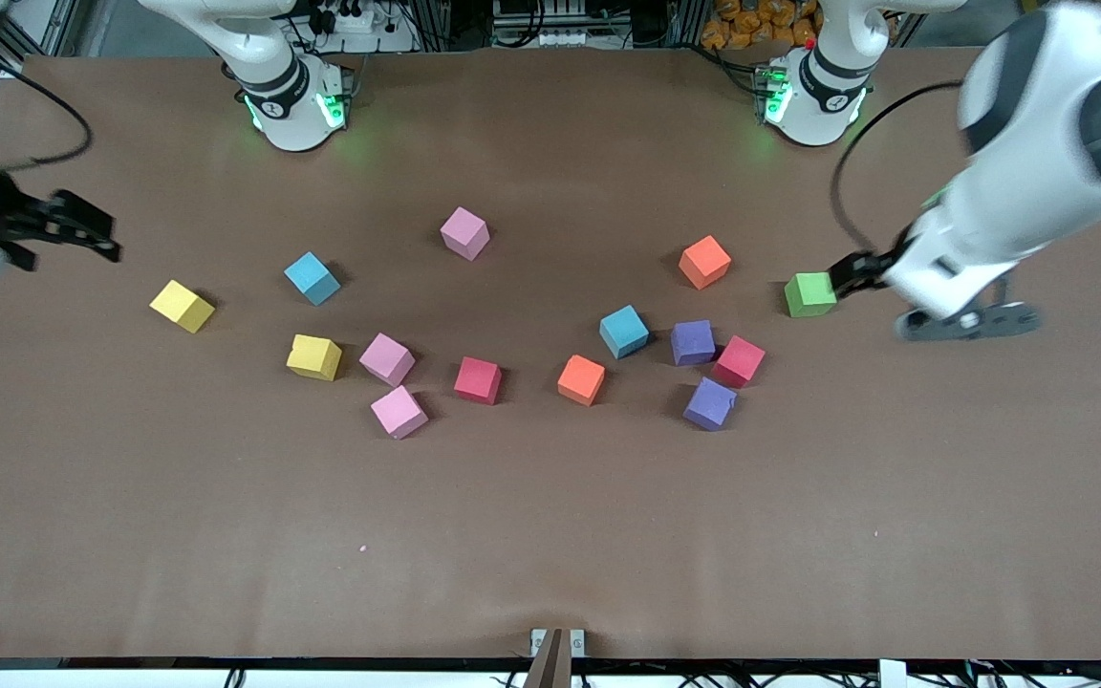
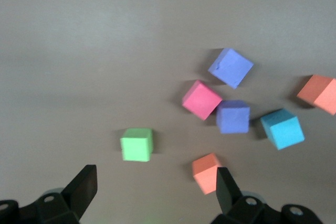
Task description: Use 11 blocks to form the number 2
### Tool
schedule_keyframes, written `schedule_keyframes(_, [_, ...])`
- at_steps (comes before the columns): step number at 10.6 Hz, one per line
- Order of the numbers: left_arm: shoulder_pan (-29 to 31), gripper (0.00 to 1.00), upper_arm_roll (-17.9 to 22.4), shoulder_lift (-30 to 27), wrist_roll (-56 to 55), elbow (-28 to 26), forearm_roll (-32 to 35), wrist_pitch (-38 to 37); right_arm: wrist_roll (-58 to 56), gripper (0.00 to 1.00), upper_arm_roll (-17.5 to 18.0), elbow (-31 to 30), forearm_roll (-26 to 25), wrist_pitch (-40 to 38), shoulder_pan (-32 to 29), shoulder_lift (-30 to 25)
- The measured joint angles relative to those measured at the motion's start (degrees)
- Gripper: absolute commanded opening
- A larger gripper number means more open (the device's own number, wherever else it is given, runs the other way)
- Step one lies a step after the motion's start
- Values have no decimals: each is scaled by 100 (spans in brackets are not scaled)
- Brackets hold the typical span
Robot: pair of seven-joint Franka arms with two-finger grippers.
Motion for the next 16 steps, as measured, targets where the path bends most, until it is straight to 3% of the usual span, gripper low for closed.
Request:
schedule_keyframes(3, [-594, 100, -23, 261, -1376, -816, -10, 1317, 446, 100, 27, -297, 2, 575, 629, 669])
schedule_keyframes(6, [-1350, 100, -34, 837, -3128, -917, -9, 2077, 755, 100, 31, -1079, 10, 1423, 861, 897])
schedule_keyframes(8, [-1647, 100, -33, 1190, -3772, -920, -9, 2548, 1491, 100, 39, -1502, 12, 1928, 1392, 901])
schedule_keyframes(12, [-1887, 100, -30, 1791, -3984, -918, -9, 3169, 2182, 100, 14, -1925, 237, 2284, 1643, 952])
schedule_keyframes(16, [-2017, 100, -30, 2176, -3984, -914, -9, 3354, 3137, 100, 37, -2816, 674, 2985, 2028, 951])
